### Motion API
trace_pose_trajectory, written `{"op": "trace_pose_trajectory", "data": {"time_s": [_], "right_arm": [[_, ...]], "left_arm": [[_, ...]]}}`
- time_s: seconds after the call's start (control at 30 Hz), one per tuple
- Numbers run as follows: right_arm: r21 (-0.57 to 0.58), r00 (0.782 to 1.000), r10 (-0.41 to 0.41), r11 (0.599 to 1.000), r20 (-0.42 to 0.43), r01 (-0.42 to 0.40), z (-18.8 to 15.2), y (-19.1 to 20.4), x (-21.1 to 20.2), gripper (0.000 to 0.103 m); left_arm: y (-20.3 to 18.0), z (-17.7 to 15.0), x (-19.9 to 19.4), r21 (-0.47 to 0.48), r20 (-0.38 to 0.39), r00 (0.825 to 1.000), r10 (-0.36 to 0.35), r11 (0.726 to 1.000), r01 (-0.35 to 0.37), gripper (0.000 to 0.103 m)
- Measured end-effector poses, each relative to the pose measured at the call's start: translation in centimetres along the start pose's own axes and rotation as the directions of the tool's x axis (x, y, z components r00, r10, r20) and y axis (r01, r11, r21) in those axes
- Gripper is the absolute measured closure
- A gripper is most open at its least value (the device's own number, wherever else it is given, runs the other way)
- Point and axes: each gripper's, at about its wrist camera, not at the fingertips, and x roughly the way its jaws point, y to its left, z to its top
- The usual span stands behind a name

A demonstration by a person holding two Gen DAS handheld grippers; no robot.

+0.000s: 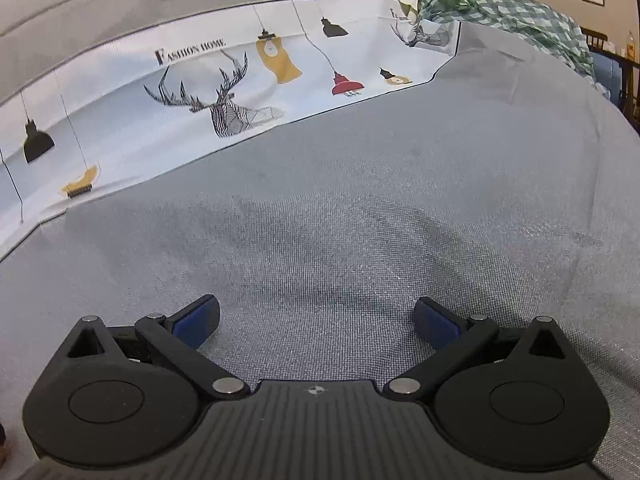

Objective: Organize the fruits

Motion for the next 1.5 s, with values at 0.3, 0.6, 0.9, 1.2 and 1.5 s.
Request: {"op": "trace_pose_trajectory", "data": {"time_s": [0.3, 0.6, 0.9, 1.2, 1.5], "right_arm": [[0.247, 0.994, 0.092, 0.963, 0.055, -0.103, 1.4, -2.5, -9.4, 0.000], [-0.089, 0.824, 0.521, 0.831, -0.222, -0.549, -3.2, 9.4, -23.8, 0.000], [-0.369, 0.816, 0.531, 0.728, -0.227, -0.577, -6.5, 15.7, -33.1, 0.000], [-0.505, 0.809, 0.532, 0.640, -0.252, -0.579, -8.6, 18.3, -37.4, 0.000], [-0.542, 0.810, 0.532, 0.616, -0.248, -0.571, -8.8, 19.0, -38.6, 0.000]], "left_arm": [[8.1, -4.6, -8.6, -0.033, 0.064, 0.998, 0.019, 0.999, -0.017, 0.001], [19.2, -13.8, -16.3, -0.103, 0.067, 0.990, 0.121, 0.988, -0.113, 0.001], [26.5, -20.7, -19.9, -0.188, 0.120, 0.980, 0.158, 0.973, -0.134, 0.001], [29.8, -24.9, -20.4, -0.246, 0.109, 0.980, 0.167, 0.960, -0.136, 0.001], [30.6, -25.5, -20.4, -0.273, 0.108, 0.982, 0.155, 0.954, -0.120, 0.001]]}}
